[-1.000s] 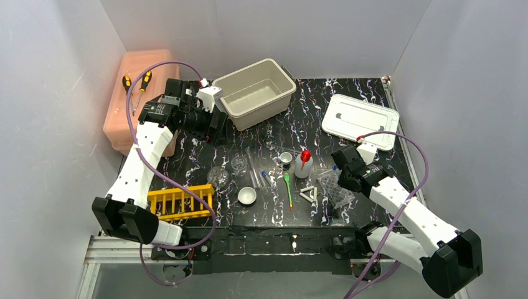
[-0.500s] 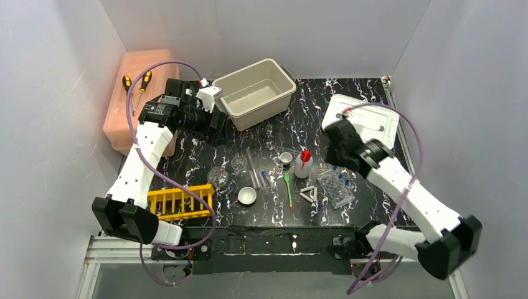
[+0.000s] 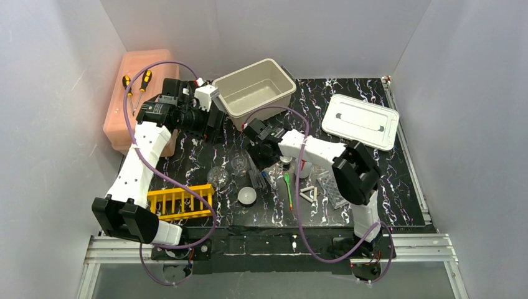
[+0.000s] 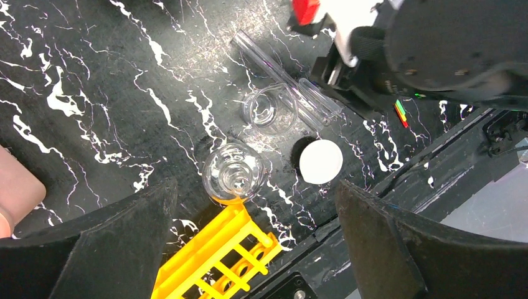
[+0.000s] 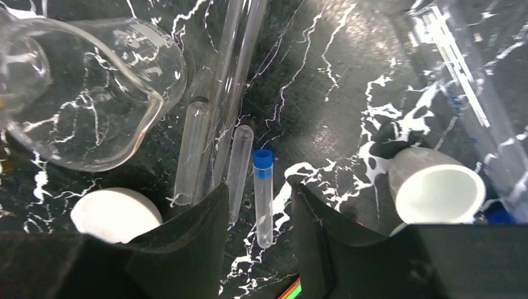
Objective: Organize the chemistry lab equipment
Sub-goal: Pick up the test tube at the center of the board.
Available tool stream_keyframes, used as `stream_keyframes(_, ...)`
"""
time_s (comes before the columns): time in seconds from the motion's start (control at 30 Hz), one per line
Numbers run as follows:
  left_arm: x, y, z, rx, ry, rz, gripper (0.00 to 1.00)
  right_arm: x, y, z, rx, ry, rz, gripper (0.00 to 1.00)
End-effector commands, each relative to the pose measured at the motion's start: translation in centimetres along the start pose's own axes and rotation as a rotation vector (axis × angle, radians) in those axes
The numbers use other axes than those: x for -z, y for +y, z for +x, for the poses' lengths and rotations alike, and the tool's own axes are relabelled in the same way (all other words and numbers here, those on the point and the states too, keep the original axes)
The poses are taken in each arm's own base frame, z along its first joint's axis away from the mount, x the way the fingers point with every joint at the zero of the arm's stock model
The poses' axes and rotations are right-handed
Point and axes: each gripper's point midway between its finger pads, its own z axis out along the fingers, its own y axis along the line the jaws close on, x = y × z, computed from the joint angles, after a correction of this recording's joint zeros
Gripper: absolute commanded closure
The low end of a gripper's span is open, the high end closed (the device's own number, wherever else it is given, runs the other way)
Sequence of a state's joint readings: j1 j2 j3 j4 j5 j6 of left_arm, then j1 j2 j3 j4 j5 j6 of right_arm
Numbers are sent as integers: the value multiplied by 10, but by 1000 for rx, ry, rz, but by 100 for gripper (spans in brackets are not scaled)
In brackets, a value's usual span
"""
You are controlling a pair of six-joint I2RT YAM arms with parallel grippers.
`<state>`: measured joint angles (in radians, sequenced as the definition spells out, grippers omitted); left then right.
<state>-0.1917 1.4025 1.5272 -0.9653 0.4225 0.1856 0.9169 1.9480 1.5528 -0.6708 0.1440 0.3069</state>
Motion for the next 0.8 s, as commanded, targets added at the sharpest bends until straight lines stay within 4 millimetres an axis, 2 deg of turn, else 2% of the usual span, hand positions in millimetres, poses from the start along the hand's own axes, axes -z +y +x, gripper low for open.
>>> stream_keyframes(0.0, 16, -7, -10, -10, -50, 4, 2, -5, 10, -6, 45, -14, -58, 51)
stream_keyframes(0.2, 18, -7, -10, -16, -54, -1, 2, -23, 8, 11, 46, 29, -55, 54)
stream_keyframes(0.77, 20, -6, -7, -33, -55, -12, 2, -41, -8, 32, 34, 55, 18, 65)
